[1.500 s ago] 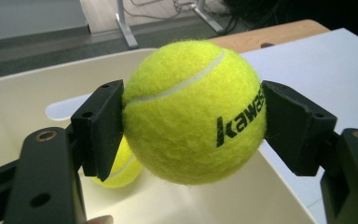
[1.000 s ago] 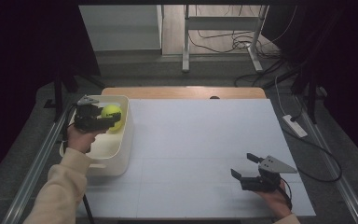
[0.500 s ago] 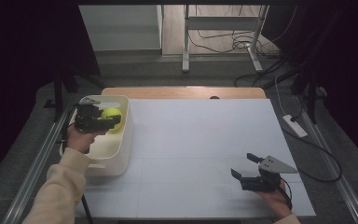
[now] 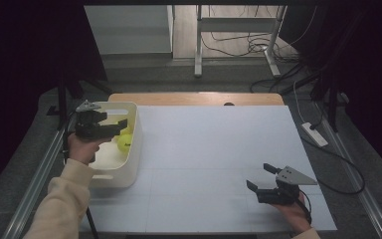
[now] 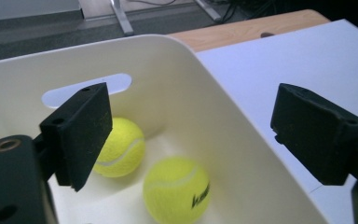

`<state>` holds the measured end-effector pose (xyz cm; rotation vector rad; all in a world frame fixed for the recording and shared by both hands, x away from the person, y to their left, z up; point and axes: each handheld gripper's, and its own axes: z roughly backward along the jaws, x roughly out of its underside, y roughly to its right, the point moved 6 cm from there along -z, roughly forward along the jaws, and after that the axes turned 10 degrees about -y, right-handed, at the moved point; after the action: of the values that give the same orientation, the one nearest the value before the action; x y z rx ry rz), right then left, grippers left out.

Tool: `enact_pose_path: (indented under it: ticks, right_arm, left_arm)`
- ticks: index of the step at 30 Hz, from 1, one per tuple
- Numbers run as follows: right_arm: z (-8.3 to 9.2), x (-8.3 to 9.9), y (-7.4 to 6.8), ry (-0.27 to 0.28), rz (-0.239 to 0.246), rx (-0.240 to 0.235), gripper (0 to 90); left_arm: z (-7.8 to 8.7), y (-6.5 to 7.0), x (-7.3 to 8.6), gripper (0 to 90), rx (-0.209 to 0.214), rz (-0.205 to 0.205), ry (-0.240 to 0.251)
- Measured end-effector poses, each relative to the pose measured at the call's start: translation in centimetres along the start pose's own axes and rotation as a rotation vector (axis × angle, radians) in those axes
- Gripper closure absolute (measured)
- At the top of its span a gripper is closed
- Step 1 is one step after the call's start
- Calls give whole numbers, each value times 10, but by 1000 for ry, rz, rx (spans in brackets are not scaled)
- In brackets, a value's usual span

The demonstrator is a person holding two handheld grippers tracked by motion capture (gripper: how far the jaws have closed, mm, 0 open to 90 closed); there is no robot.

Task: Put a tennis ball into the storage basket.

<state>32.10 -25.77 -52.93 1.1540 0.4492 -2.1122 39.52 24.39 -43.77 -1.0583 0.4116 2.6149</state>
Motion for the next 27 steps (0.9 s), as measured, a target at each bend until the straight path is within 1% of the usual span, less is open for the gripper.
enact_pose_path:
  ticks: [3, 5, 6, 8, 9, 11, 15, 17, 18, 19, 20, 22, 27]
  right_arm:
    - [0, 0, 0, 0, 0, 0, 111]
    - [0, 0, 0, 3, -1, -1, 111]
    - [0, 0, 0, 3, -1, -1, 110]
    - [0, 0, 0, 3, -2, -2, 111]
    - [0, 0, 0, 1, -4, 0, 111]
    - [0, 0, 1, 1, -5, 0, 111]
    - [-1, 0, 1, 3, -8, -3, 111]
    - [0, 0, 1, 2, -8, -3, 110]
    - [0, 0, 2, 6, -16, -6, 111]
    - [0, 0, 2, 6, -16, -6, 111]
    - [0, 0, 2, 5, -17, -9, 110]
    - [-2, 0, 3, 11, -23, -12, 111]
    - [-4, -1, 2, 13, -19, -26, 111]
  left_arm:
    - [3, 2, -1, 112, 15, 6, 17]
    - [6, 3, -2, 100, 30, 25, 38]
    - [6, 3, -2, 99, 30, 25, 38]
    - [10, 6, -2, 95, 40, 25, 55]
    - [12, 8, -3, 93, 52, 11, 67]
    - [14, 10, -3, 92, 55, 4, 75]
    - [20, 18, -3, 90, 98, -19, 102]
    - [25, 24, -2, 90, 150, -25, 125]
    - [28, 28, -2, 92, 167, -35, 143]
    - [28, 28, -2, 92, 167, -35, 143]
    - [31, 31, -1, 92, 177, -46, 154]
    - [34, 35, 0, 92, 190, -57, 164]
    - [38, 50, 7, 94, 223, -86, 179]
